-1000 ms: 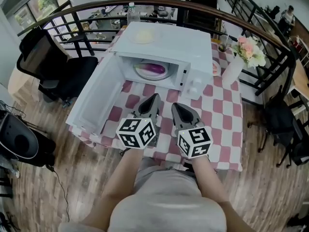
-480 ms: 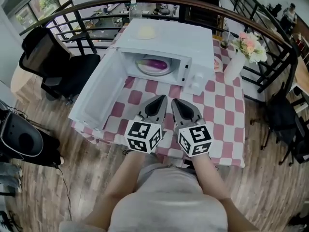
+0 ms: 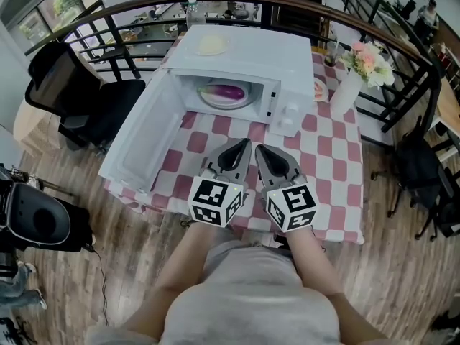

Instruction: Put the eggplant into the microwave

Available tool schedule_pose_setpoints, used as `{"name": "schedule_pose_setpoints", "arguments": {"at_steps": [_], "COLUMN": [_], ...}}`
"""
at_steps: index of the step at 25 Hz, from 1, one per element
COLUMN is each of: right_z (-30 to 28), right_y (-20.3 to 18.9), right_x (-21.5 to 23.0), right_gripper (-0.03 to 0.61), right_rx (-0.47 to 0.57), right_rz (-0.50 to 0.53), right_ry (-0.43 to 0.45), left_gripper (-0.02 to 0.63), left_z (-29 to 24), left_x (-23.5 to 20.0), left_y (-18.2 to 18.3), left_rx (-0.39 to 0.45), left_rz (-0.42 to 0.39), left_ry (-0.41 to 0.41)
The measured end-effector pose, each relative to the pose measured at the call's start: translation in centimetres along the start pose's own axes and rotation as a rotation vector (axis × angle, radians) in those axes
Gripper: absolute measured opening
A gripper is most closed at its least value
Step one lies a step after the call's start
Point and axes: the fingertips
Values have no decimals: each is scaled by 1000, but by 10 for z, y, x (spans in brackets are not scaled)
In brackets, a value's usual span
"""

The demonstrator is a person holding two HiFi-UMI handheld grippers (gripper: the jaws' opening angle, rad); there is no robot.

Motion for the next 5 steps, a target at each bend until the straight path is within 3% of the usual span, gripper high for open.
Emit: {"name": "schedule_pose_setpoints", "arguments": {"at_steps": [5], "right_z": [1], "right_y": [3], "right_x": [6], "right_gripper": [23], "right_rx": [10], "right_rz": [19], "right_ry": [-16], "left_gripper": [2], "left_z": [-5], "left_x": [1], "left_y": [0], "left_rx": [-6], "left_rz": [1], "left_ry": [9]}}
Point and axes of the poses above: the fingertips, and each gripper's own axes: z backward along the fingers, x to its right, y out of its top, and after that the axes turned 5 degrees about y, right-handed
